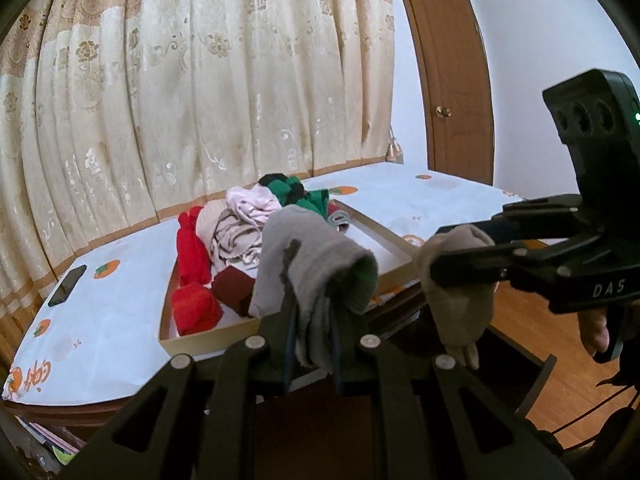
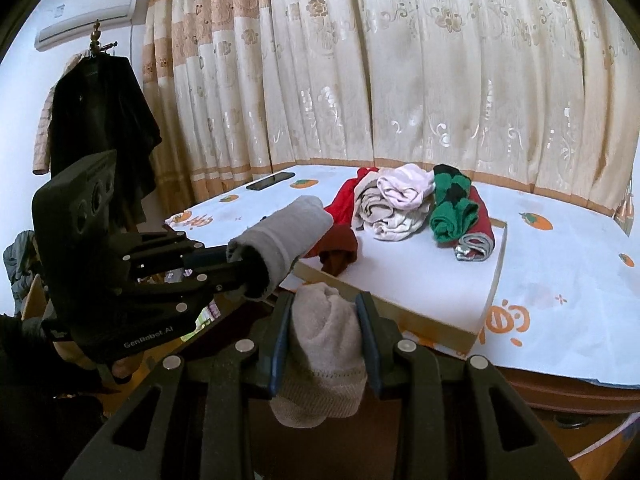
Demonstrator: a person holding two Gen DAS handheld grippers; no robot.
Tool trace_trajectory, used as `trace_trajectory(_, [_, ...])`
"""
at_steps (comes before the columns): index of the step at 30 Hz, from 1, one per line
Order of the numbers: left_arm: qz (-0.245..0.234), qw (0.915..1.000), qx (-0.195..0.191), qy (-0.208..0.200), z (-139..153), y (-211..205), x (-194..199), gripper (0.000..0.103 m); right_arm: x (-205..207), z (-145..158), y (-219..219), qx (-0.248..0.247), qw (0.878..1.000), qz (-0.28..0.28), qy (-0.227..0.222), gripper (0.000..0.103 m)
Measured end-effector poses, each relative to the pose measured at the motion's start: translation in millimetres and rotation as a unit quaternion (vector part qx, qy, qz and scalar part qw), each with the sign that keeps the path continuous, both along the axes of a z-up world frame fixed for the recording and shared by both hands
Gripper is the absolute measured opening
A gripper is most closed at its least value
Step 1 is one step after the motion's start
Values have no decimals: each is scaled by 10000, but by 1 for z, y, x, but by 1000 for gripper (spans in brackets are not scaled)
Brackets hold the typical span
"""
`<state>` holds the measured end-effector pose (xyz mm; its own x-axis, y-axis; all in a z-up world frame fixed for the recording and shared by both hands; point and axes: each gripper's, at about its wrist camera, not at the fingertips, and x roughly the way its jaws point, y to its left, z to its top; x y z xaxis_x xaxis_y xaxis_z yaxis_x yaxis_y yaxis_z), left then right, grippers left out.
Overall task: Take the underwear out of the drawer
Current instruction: 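Lift both held socks out of the drawer and carry them over the tray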
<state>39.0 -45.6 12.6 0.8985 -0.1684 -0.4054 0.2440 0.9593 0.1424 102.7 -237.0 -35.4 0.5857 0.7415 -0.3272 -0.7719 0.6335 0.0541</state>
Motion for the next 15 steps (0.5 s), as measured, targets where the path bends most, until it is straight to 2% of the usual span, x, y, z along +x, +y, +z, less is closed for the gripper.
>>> trace_trajectory(15, [15,9998,17,-192,20,6,24,12,18,25,3,94,9998,-48,-161,35])
